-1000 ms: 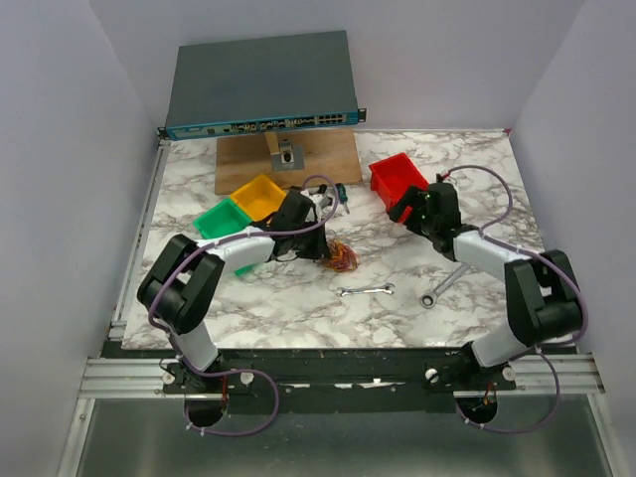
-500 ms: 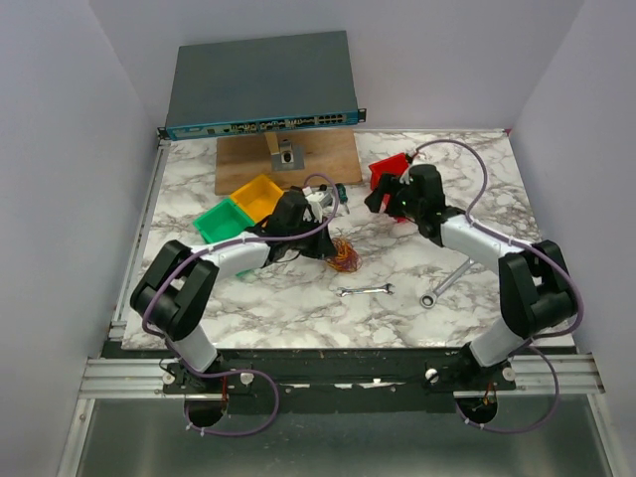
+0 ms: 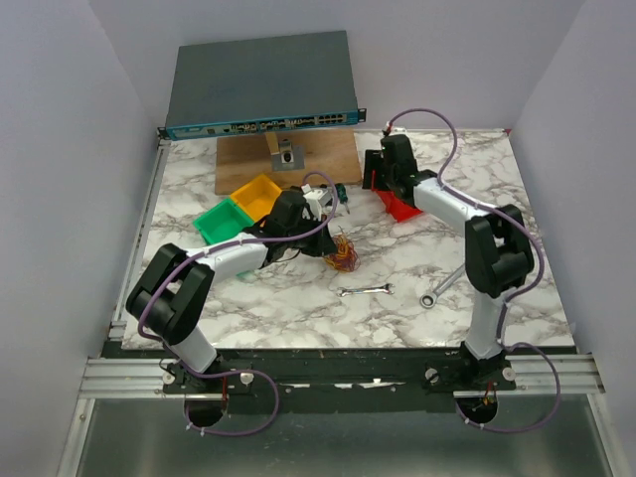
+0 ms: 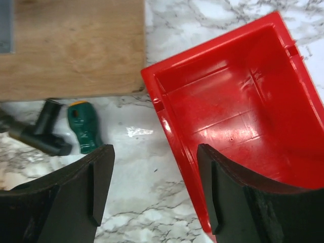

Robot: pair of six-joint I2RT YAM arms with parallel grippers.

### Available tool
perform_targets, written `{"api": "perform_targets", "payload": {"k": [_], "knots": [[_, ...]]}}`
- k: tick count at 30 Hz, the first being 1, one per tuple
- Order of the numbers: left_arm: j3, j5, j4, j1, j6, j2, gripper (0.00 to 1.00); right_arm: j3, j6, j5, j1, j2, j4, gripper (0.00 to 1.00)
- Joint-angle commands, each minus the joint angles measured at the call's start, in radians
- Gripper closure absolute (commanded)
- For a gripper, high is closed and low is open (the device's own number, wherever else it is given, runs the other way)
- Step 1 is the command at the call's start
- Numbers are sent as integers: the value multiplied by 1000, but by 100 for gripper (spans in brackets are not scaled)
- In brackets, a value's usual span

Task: Untangle the cables

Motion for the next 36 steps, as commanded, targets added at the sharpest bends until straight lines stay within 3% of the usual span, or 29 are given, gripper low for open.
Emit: {"api": "perform_targets", "payload": {"k": [1,4,8,14,18,22,23,26,30,36], "knots": [[-14,1,27,-3,15,-35,100,87,-11,71,-5,104,-108,29],[-16,2,27,-2,15,-38,100,130,54,98,-20,157,-140,36],[-17,4,28,1,15,-39,100,138,197,32,-89,178,-149,54],[-15,13,32,0,10,-34,100,99,412,-101,-202,157,-46,64],[-15,15,32,1,10,-35,100,141,456,-105,-217,163,-38,66],[-15,15,32,1,10,-33,100,208,439,-140,-218,181,-75,46],[-17,17,32,1,10,-35,100,219,428,-138,-218,178,-92,36],[-21,19,39,1,12,-40,100,196,381,-126,-217,128,-101,28],[-25,34,53,1,13,-44,100,74,252,-212,-212,-2,-86,25],[-28,73,81,1,4,-40,100,-316,98,-495,-137,-266,97,25]]}}
